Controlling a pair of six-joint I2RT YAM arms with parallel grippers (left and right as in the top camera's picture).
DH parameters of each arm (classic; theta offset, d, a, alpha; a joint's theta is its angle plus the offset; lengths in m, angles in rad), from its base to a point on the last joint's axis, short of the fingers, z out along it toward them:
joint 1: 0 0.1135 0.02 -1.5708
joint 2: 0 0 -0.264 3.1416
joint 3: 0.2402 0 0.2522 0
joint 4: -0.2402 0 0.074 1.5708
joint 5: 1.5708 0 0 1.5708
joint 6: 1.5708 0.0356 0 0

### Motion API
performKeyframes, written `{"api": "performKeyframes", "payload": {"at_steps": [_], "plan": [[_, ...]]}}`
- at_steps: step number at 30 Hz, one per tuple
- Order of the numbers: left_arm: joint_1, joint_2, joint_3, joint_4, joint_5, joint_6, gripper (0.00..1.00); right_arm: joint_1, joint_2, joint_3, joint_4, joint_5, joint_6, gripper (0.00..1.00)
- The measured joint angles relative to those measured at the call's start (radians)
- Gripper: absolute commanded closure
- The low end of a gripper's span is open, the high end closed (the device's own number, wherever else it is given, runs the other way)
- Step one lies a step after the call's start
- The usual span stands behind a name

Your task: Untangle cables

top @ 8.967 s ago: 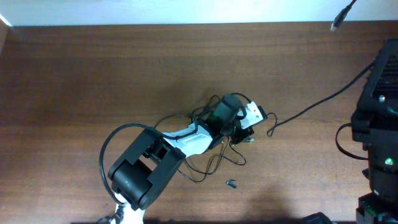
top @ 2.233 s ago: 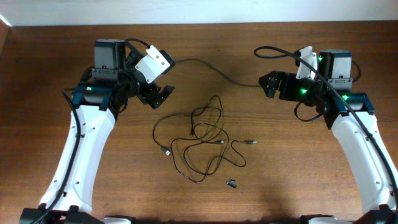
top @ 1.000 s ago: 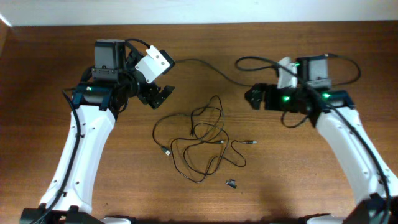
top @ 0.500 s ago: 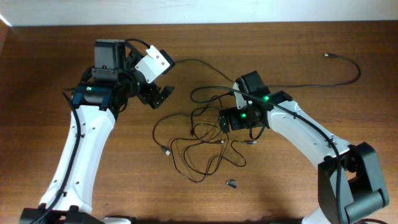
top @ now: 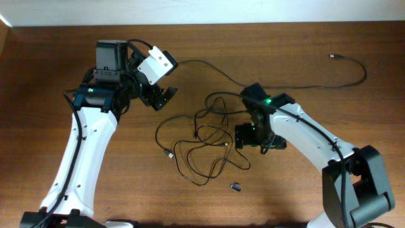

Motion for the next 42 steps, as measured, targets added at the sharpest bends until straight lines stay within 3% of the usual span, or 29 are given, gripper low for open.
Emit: {"api": "performKeyframes", "payload": {"at_steps": [5, 7, 9, 14, 17, 20, 22, 24, 28, 29, 32, 33, 37, 42], "plan": [[0.000, 0.000, 0.000, 0.000, 0.000, 0.000, 0.01, 0.087, 0.000, 0.000, -0.008, -0.001, 0.000, 0.00], [0.000, 0.000, 0.000, 0.000, 0.000, 0.000, 0.01, 0.119, 0.000, 0.000, -0.008, -0.001, 0.000, 0.13], [0.000, 0.000, 0.000, 0.000, 0.000, 0.000, 0.01, 0.139, 0.000, 0.000, -0.006, 0.014, -0.006, 0.20], [0.000, 0.000, 0.000, 0.001, 0.000, 0.000, 0.01, 0.154, 0.000, -0.075, 0.113, 0.074, -0.010, 0.22], [0.000, 0.000, 0.000, 0.000, 0.000, 0.000, 0.01, 0.154, 0.002, -0.149, 0.205, 0.088, -0.013, 0.43], [0.000, 0.000, 0.000, 0.000, 0.001, 0.000, 0.01, 0.154, 0.003, -0.199, 0.250, 0.088, -0.012, 0.52], [0.000, 0.000, 0.000, 0.000, 0.003, 0.000, 0.01, 0.154, 0.003, -0.200, 0.260, 0.087, -0.016, 0.68], [0.000, 0.000, 0.000, 0.000, 0.003, 0.000, 0.01, 0.154, 0.003, -0.200, 0.268, 0.089, -0.018, 0.76], [0.000, 0.000, 0.000, 0.000, 0.003, 0.000, 0.01, 0.154, 0.003, -0.200, 0.268, 0.089, -0.015, 0.74], [0.000, 0.000, 0.000, 0.000, 0.003, 0.000, 0.01, 0.154, 0.003, -0.200, 0.268, 0.089, -0.015, 0.61], [0.000, 0.000, 0.000, 0.000, 0.003, 0.000, 0.01, 0.154, 0.003, -0.193, 0.268, 0.089, -0.022, 0.39], [0.000, 0.000, 0.000, 0.000, 0.003, 0.000, 0.01, 0.154, 0.003, -0.189, 0.272, 0.089, -0.017, 0.37], [0.000, 0.000, 0.000, 0.000, 0.003, 0.000, 0.01, 0.154, 0.003, -0.183, 0.320, 0.093, -0.016, 0.36], [0.000, 0.000, 0.000, 0.000, 0.003, 0.000, 0.01, 0.154, 0.003, -0.183, 0.359, 0.113, -0.017, 0.48]]}}
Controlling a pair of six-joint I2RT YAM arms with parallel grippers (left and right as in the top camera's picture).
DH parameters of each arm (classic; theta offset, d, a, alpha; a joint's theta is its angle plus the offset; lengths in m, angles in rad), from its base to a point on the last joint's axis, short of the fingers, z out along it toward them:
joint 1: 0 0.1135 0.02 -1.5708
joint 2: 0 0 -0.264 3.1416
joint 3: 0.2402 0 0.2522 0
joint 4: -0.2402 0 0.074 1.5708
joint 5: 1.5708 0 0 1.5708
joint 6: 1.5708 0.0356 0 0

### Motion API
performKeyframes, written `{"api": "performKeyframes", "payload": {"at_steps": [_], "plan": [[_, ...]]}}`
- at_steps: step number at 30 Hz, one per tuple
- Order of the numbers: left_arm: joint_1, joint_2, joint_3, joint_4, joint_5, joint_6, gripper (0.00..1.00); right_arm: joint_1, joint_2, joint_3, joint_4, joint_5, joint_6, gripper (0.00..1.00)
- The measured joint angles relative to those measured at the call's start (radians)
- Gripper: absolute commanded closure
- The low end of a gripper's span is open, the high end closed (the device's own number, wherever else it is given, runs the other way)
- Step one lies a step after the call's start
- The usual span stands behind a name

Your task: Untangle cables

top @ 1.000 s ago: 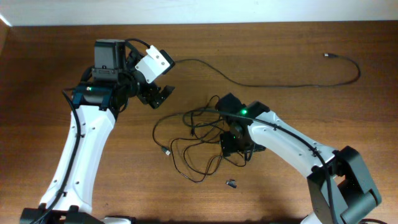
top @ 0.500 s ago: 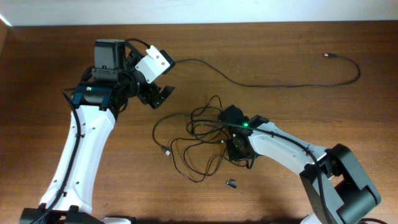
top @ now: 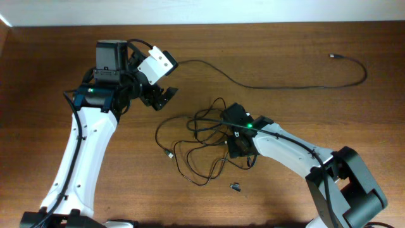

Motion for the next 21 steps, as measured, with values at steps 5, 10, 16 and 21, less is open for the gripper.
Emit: {"api": "performKeyframes", "payload": {"at_steps": [5, 10, 16, 21], "plan": [[0.000, 0.000, 0.000, 0.000, 0.000, 0.000, 0.01, 0.000, 0.000, 0.000, 0.034, 0.054, 0.002, 0.49], [0.000, 0.000, 0.000, 0.000, 0.000, 0.000, 0.01, 0.000, 0.000, 0.000, 0.045, 0.095, 0.005, 0.66], [0.000, 0.000, 0.000, 0.000, 0.000, 0.000, 0.01, 0.000, 0.000, 0.000, 0.043, 0.107, 0.003, 0.69], [0.000, 0.000, 0.000, 0.000, 0.000, 0.000, 0.01, 0.000, 0.000, 0.000, 0.036, 0.107, 0.015, 0.62]]}}
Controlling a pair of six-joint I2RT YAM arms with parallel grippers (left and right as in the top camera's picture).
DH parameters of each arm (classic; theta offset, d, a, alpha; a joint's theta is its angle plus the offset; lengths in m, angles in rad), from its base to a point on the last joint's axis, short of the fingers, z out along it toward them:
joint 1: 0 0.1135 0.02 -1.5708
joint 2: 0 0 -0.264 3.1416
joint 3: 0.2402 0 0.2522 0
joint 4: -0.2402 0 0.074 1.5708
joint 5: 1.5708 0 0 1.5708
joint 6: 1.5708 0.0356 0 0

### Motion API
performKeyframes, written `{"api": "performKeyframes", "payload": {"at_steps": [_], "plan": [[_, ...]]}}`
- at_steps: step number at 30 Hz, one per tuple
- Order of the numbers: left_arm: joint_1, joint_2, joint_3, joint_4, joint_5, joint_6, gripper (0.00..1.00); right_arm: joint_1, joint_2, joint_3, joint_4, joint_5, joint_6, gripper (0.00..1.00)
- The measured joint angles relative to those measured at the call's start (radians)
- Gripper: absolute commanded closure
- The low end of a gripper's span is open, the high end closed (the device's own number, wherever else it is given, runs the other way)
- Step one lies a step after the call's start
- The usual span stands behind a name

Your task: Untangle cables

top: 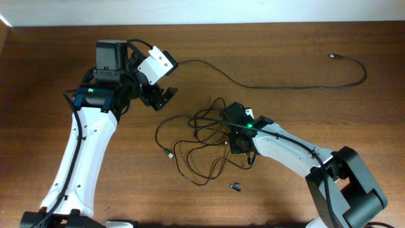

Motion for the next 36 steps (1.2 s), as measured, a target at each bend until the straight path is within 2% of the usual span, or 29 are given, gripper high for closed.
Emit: {"api": "performKeyframes", "payload": {"at_steps": [7, 9, 12, 19, 23, 28, 36], "plan": [[0.000, 0.000, 0.000, 0.000, 0.000, 0.000, 0.01, 0.000, 0.000, 0.002, -0.042, 0.003, 0.021, 0.63], [0.000, 0.000, 0.000, 0.000, 0.000, 0.000, 0.01, 0.000, 0.000, 0.002, -0.051, 0.003, 0.032, 0.74], [0.000, 0.000, 0.000, 0.000, 0.000, 0.000, 0.01, 0.000, 0.000, 0.002, -0.053, 0.003, 0.040, 0.96], [0.000, 0.000, 0.000, 0.000, 0.000, 0.000, 0.01, 0.000, 0.000, 0.006, -0.064, 0.003, 0.047, 0.96], [0.000, 0.000, 0.000, 0.000, 0.000, 0.000, 0.01, 0.000, -0.013, 0.093, -0.164, 0.028, 0.048, 0.96], [0.000, 0.000, 0.000, 0.000, 0.000, 0.000, 0.01, 0.000, -0.184, 0.317, -0.345, 0.067, 0.047, 0.96], [0.000, 0.000, 0.000, 0.000, 0.000, 0.000, 0.01, 0.000, -0.488, 0.584, -0.402, 0.073, 0.045, 0.96]]}}
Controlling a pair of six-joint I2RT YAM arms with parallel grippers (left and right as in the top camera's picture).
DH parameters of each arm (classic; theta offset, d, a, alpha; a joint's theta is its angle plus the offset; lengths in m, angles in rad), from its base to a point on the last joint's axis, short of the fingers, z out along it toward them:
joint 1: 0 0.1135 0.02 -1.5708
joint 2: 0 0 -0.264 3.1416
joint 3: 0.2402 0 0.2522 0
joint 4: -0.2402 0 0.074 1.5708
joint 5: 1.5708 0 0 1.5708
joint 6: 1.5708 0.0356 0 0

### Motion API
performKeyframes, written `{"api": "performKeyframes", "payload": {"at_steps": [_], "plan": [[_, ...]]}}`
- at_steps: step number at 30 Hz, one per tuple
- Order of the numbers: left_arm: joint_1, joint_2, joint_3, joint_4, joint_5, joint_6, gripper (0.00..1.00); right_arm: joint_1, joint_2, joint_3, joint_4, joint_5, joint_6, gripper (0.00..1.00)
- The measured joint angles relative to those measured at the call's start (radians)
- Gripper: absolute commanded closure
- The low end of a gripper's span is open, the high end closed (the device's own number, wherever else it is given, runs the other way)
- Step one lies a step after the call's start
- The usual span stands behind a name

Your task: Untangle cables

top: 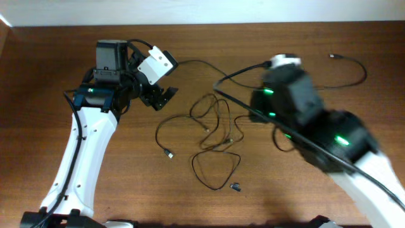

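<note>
A loose tangle of thin black cables lies mid-table, with a USB plug at its left end. A long black cable runs from the left arm across the back to a plug at the far right. Part of it rises off the table near my right arm. That arm is raised high and blurred, and its fingers are lost under it. My left gripper hovers open at the upper left, beside the tangle and apart from it.
A small dark connector lies alone near the front, just below the tangle's lowest loop. The table's back edge meets a white wall. The left arm's white link runs down the left side.
My right arm was low with its gripper down in the right side of the tangle; now it is lifted high and to the right. The tangle's loops have shifted and spread. The left arm is unchanged.
At first my right gripper sat just right of the tangle. Then it was pressed into the tangle's right side and stayed there a moment later. Now the arm is up, the long cable is partly lifted and the loops lie looser. The left arm never moved.
</note>
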Motion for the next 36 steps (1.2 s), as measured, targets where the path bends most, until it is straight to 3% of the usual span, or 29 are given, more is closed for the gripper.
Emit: {"api": "performKeyframes", "payload": {"at_steps": [6, 13, 21, 28, 36], "plan": [[0.000, 0.000, 0.000, 0.000, 0.000, 0.000, 0.01, 0.000, -0.261, 0.090, 0.118, 0.001, -0.002, 0.96], [0.000, 0.000, 0.000, 0.000, 0.000, 0.000, 0.01, 0.000, -0.423, 0.096, 0.299, 0.014, -0.002, 0.96], [0.000, 0.000, 0.000, 0.000, 0.000, 0.000, 0.01, 0.000, -0.431, 0.097, 0.424, 0.016, -0.002, 0.96], [0.000, 0.000, 0.000, 0.000, 0.000, 0.000, 0.01, 0.000, -0.426, 0.096, 0.627, 0.020, -0.100, 0.96], [0.000, 0.000, 0.000, 0.000, 0.000, 0.000, 0.01, 0.000, -0.363, 0.096, 1.085, 0.146, -0.203, 0.96]]}}
